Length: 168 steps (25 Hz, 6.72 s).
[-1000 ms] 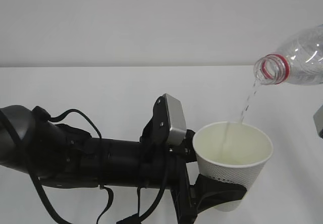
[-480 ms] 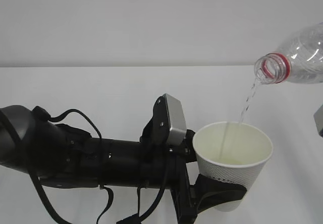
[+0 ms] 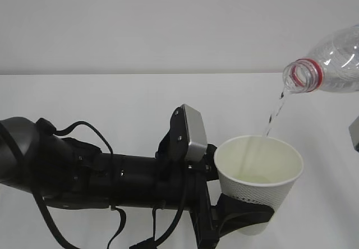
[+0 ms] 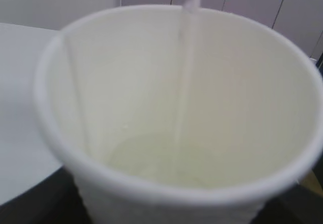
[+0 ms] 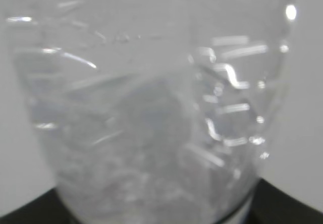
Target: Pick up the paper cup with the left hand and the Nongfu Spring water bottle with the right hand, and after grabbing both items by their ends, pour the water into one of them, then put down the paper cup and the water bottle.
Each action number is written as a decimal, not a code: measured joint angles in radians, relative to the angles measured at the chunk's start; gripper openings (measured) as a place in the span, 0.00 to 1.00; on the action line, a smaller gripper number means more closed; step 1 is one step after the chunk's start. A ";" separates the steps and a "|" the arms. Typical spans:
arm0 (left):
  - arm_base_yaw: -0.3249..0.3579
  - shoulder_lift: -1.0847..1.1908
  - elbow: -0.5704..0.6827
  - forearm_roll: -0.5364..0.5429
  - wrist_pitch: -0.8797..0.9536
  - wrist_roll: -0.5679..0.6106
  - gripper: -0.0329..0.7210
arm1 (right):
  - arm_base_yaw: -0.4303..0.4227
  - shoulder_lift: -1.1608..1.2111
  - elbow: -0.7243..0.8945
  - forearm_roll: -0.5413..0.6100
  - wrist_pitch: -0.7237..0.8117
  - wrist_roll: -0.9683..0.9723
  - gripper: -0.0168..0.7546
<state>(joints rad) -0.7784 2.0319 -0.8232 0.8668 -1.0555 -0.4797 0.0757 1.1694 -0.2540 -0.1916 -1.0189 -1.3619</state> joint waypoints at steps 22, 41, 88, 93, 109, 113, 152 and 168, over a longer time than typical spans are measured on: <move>0.000 0.000 0.000 0.000 0.002 0.000 0.76 | 0.000 0.000 0.000 0.000 -0.008 0.000 0.52; 0.000 0.000 0.000 0.000 0.003 0.000 0.76 | 0.000 0.000 0.000 0.000 -0.032 0.000 0.52; 0.000 0.000 0.000 0.000 0.014 0.000 0.76 | 0.000 0.000 0.000 0.010 -0.037 -0.002 0.52; 0.000 0.000 0.000 0.000 0.014 0.000 0.76 | 0.000 0.000 0.000 0.010 -0.037 -0.002 0.52; 0.000 0.000 0.000 0.000 0.020 0.000 0.76 | 0.000 0.000 0.000 0.010 -0.037 -0.002 0.52; 0.000 0.000 0.000 0.000 0.020 0.000 0.76 | 0.000 0.000 0.000 0.010 -0.037 -0.002 0.52; 0.000 0.000 0.000 0.000 0.026 0.000 0.76 | 0.000 0.000 0.000 -0.011 -0.058 -0.003 0.52; 0.000 0.000 0.000 0.000 0.026 0.000 0.76 | 0.000 0.000 0.000 -0.011 -0.060 -0.003 0.52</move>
<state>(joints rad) -0.7784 2.0319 -0.8232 0.8668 -1.0297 -0.4797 0.0757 1.1694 -0.2540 -0.2022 -1.0786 -1.3649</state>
